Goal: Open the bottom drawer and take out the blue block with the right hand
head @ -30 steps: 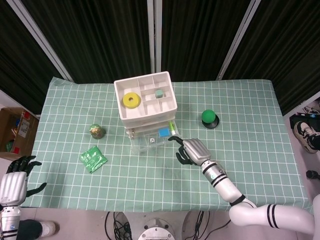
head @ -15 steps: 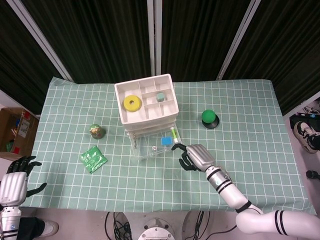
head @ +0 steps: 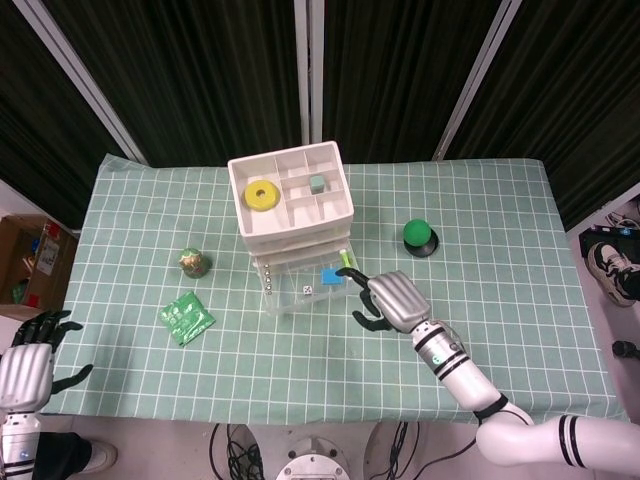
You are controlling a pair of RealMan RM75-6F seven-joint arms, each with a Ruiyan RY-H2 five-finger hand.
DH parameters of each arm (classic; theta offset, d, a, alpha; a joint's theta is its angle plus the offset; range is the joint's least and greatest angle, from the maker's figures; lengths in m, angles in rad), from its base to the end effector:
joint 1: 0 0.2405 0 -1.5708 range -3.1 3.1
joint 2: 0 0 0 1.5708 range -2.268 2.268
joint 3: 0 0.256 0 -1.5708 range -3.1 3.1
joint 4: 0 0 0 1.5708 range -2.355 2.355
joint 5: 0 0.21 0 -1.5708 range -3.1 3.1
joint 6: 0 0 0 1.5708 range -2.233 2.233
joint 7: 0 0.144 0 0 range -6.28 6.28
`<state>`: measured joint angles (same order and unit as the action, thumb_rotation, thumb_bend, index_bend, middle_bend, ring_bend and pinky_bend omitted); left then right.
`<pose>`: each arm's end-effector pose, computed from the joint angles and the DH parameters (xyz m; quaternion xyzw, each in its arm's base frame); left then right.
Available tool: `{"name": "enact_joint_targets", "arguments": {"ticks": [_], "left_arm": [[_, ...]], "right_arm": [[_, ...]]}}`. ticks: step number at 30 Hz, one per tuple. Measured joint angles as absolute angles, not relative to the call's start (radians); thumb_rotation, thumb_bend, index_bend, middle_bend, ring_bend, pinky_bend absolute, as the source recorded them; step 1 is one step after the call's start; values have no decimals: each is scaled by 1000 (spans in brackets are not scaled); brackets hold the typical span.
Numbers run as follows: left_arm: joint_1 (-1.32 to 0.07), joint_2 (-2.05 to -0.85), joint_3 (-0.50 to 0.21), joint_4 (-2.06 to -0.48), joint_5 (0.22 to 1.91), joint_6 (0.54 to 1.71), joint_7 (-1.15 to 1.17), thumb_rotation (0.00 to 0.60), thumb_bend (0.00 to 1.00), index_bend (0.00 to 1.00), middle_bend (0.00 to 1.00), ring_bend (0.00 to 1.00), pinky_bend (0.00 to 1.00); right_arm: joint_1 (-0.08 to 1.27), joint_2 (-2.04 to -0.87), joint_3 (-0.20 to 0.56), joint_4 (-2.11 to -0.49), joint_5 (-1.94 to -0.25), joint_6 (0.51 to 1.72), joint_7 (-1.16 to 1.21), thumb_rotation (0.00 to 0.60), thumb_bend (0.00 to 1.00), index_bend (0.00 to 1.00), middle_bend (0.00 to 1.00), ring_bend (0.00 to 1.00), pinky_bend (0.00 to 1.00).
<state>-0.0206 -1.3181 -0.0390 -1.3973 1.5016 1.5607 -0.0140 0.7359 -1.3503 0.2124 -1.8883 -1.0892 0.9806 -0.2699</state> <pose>-0.3397 0.1586 0.1217 -0.5669 -0.3874 -0.3877 0.6150 -0.0895 -0.3042 0.0306 0.7223 -0.4370 0.4364 0.3111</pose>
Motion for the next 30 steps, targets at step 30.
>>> {"name": "enact_joint_targets", "arguments": {"ticks": [30], "left_arm": [[-10, -1321, -34, -1391, 1493, 1550, -30, 600, 0, 356, 212, 146, 178]], "right_arm": [[1200, -1556, 284, -1616, -364, 1002, -840, 600, 29, 437, 943, 1000, 1000]]}}
